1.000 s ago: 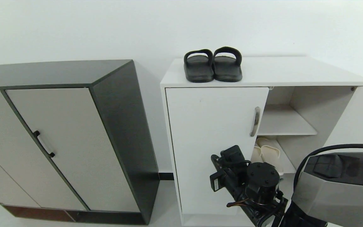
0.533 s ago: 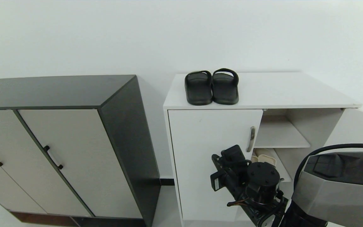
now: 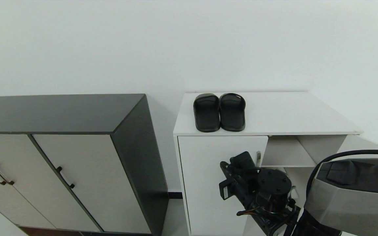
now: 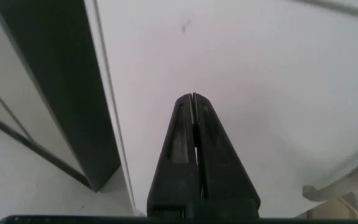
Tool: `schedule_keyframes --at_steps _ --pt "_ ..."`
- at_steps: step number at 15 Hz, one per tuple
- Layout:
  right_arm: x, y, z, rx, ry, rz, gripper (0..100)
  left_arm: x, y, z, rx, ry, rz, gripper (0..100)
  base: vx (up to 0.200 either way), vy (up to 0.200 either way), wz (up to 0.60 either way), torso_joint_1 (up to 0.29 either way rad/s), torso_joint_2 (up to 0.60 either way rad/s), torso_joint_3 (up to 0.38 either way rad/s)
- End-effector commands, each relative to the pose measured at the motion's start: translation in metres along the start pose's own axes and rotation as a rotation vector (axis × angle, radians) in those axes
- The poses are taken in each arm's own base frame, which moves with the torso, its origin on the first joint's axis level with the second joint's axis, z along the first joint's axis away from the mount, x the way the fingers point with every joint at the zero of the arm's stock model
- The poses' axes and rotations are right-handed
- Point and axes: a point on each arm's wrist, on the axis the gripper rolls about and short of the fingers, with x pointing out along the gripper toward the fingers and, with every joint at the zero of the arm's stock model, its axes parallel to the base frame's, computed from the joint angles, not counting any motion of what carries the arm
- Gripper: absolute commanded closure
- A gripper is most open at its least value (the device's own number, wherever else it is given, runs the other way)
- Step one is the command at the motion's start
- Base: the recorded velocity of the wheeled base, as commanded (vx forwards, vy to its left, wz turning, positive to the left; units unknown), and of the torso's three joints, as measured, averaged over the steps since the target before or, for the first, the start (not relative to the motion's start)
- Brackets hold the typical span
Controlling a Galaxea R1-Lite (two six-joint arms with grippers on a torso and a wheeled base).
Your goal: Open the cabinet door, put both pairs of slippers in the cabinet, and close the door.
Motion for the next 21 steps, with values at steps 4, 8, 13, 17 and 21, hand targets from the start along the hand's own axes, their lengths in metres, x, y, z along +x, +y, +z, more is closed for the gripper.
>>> schedule_keyframes --at_steps 4,8,13,17,21 --pt "-0.001 0.001 -0.002 -0.004 0.006 0.01 100 0.0 0.0 0.0 0.0 0.0 0.0 100 0.0 0.0 0.0 0.233 -0.56 -0.322" --pt "0.004 0.003 -0.008 -0.082 0.014 0.0 100 0.0 0.0 0.0 0.0 0.0 0.002 100 0.0 0.0 0.15 0.24 -0.56 -0.302" --pt "-0.006 0.016 0.032 -0.055 0.052 -0.053 100 0.0 0.0 0.0 0.0 0.0 0.002 100 0.0 0.0 0.0 0.026 -0.04 -0.027" --pt "-0.034 0.011 0.094 0.088 0.209 -0.034 100 0.0 0.0 0.0 0.0 0.0 0.002 100 0.0 0.0 0.0 0.0 0.0 0.0" --pt "-0.028 0.013 0.126 0.18 0.253 -0.239 100 0.0 0.0 0.0 0.0 0.0 0.002 100 0.0 0.0 0.0 0.0 0.0 0.0"
